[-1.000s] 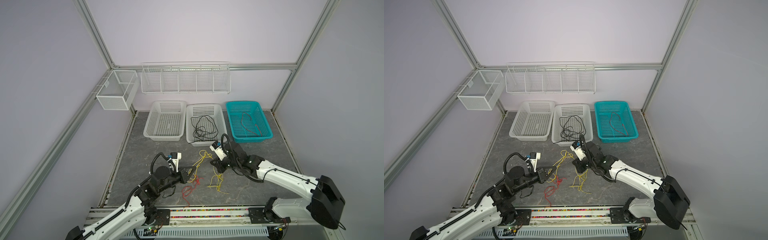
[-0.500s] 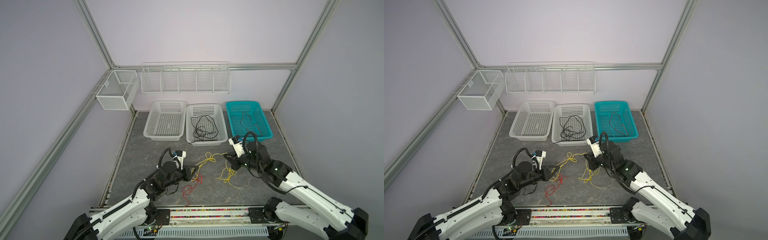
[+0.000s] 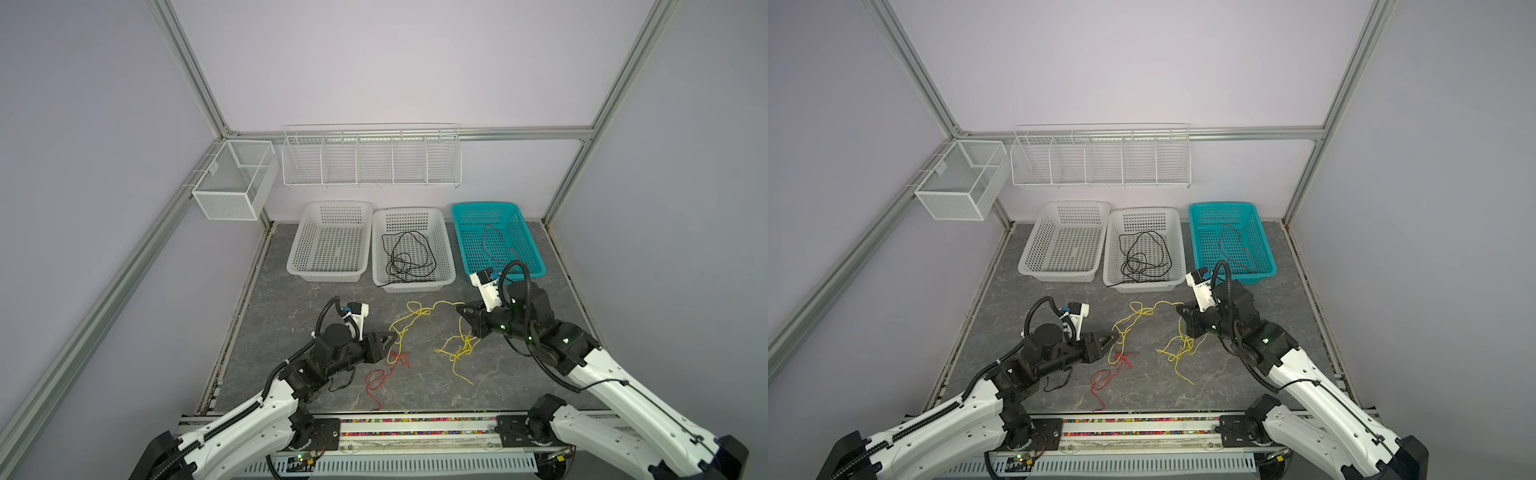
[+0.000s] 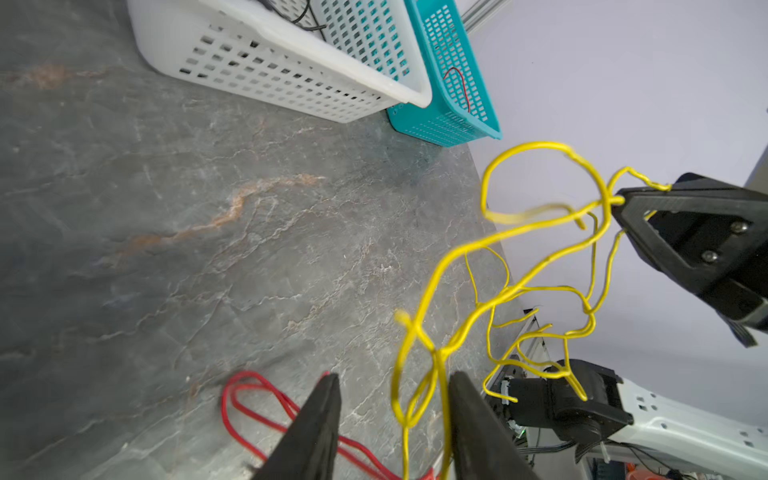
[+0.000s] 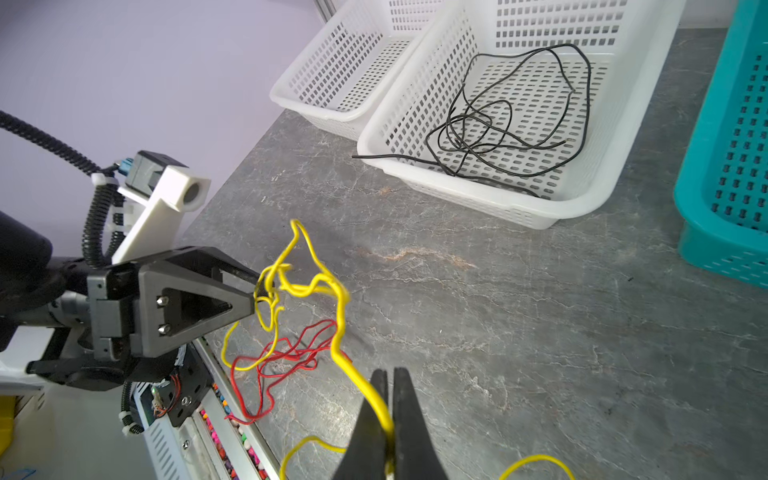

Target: Untangle the cables

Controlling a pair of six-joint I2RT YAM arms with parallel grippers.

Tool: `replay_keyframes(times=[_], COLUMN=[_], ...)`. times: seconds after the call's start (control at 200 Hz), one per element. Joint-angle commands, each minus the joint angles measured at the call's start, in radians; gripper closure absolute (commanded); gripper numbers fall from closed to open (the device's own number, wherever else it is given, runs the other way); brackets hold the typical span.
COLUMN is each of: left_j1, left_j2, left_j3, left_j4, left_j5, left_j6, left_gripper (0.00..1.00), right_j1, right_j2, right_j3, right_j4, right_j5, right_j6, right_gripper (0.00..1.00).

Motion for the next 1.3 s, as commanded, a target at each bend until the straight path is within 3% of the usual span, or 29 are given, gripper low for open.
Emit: replay_keyframes(times=[0.0, 0.18, 0.425, 0.625, 0.9, 1.0, 1.15, 1.295], left_j1=[0.003, 0.003, 0.004, 0.005, 0.004, 0.004, 0.004, 0.004], left_j2=[-0.057, -0.114, -0.124, -0.106, -0.156, -0.154, -0.093, 0.001], left_j3=[0.027, 0.099, 0.124, 0.114, 0.139, 0.205, 0.401, 0.492], left_j4=[-0.059, -0.174, -0.2, -0.12, -0.046, -0.141, -0.477, -0.548], left_j5=[-0.01, -0.062, -0.123, -0.087, -0.016, -0.034, -0.204, -0.139], left_j6=[0.046, 0.133, 0.146, 0.108, 0.099, 0.128, 0.246, 0.309], left_gripper=[0.3, 0.13, 0.12, 0.11, 0.11, 0.11, 0.12, 0.13], right_j1=[-0.003, -0.002, -0.004, -0.003, 0.001, 0.012, 0.025, 0.059], right_j2=[0.011, 0.031, -0.035, -0.014, 0.067, 0.091, 0.116, 0.118], right_j3=[0.021, 0.029, 0.022, 0.044, 0.056, 0.064, 0.102, 0.12], right_j4=[0.02, -0.007, 0.054, 0.092, 0.048, -0.008, -0.069, -0.069], right_j5=[0.012, -0.014, -0.024, -0.136, -0.159, -0.052, -0.01, -0.067], right_j6=[-0.018, -0.058, -0.015, 0.002, -0.044, -0.085, -0.112, -0.141], right_gripper=[0.93, 0.93, 0.94, 0.93, 0.93, 0.93, 0.93, 0.94])
